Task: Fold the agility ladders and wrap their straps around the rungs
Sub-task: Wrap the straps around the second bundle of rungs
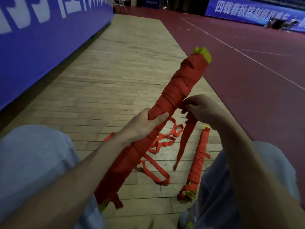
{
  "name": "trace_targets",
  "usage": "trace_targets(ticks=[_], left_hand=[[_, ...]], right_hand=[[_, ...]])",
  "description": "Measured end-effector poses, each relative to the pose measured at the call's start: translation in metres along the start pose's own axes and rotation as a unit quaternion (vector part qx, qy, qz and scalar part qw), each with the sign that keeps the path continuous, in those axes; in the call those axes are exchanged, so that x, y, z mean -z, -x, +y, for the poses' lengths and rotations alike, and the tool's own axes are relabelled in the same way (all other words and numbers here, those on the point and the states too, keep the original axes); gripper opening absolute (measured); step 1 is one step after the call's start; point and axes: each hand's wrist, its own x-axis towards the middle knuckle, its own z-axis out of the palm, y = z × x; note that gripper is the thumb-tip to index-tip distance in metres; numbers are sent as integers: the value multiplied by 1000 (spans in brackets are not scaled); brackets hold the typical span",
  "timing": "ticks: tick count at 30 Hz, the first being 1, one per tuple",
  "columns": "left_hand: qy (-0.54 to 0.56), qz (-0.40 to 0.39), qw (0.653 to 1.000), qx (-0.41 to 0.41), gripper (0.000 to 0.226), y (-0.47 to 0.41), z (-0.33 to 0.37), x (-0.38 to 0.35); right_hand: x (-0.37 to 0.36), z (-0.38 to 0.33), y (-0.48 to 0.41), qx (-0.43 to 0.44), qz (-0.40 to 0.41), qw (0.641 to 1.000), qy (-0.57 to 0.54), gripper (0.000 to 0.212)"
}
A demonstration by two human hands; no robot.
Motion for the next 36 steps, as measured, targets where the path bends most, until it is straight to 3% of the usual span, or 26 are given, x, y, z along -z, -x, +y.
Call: trace_targets(ticks=[7, 14, 20, 22, 25, 28, 32, 34, 36], left_hand=[[-181, -37, 982, 26, 52, 5, 4, -11], [-189, -26, 981, -34, 69, 6, -3, -11], [-213, 75, 974, -33, 76, 5, -8, -13], [-249, 109, 961, -51, 74, 8, -7, -17], [-291, 129, 945, -79, 75, 11, -3, -23], [-240, 113, 958, -104, 70, 13, 4, -20], [-43, 8, 995, -89, 70, 9, 10, -3], [80, -61, 993, -61, 69, 10, 16, 6], [187, -133, 973, 12, 49, 17, 24, 9]], right_hand=[[-12, -7, 7, -93, -28, 979, -179, 24], [-28, -15, 9, -77, -21, 988, -132, 30], [-36, -23, 11, -48, -12, 974, -220, 17], [-47, -21, 13, -45, 34, 977, -205, 32], [-63, -20, 10, -50, 207, 958, -193, 44], [-58, -18, 5, -60, 265, 931, -244, 43], [-36, -16, -2, -76, 253, 904, -336, 41], [-26, -17, -2, -65, 234, 887, -392, 40], [-18, -20, 3, -45, 206, 870, -445, 36]])
